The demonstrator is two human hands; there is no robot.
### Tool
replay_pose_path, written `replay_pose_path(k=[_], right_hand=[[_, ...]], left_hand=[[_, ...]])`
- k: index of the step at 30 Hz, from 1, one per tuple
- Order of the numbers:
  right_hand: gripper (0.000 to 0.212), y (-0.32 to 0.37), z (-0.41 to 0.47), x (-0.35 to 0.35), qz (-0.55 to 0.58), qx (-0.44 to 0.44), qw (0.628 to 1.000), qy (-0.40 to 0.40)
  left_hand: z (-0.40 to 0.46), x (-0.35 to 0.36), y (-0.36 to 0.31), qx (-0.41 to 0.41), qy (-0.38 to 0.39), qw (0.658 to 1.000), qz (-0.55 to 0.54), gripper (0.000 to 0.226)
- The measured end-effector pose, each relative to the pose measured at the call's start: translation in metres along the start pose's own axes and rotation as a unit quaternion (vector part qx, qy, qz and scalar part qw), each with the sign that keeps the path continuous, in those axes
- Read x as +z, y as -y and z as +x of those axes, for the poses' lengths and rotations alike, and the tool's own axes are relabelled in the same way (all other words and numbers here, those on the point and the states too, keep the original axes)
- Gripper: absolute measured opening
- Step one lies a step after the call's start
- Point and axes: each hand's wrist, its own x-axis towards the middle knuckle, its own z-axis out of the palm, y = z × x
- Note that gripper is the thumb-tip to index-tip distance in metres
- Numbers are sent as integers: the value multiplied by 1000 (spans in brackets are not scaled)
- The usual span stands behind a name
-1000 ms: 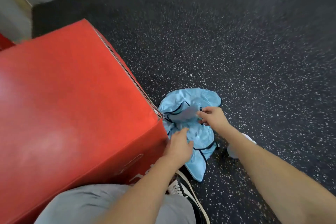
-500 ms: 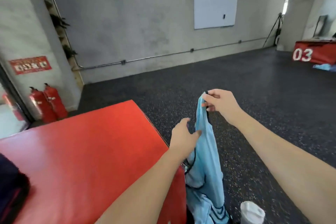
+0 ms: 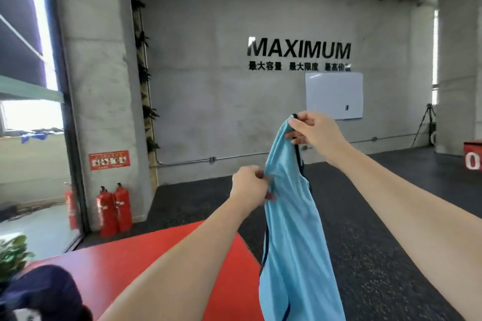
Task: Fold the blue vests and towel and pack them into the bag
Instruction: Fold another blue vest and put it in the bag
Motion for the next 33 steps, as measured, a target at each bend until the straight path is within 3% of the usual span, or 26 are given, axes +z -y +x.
replay_pose_path(k=[5, 12, 18, 25, 33], right_hand=[[5, 22, 24, 27, -25, -22, 999, 14], [18, 51, 32, 88, -28, -44, 997, 53], [17, 62, 40, 144, -13, -56, 996, 66], [9, 38, 49, 202, -20, -42, 995, 92], [2, -80, 38, 263, -49, 18, 991, 125]], left_hand=[[13, -105, -38, 45, -114, 992, 29, 4], [14, -220, -67, 146, -200, 941, 230, 8], [9, -275, -56, 159, -236, 915, 284, 10], [7, -303, -10, 137, -237, 914, 301, 9], [30, -289, 119, 64, -178, 933, 306, 11]])
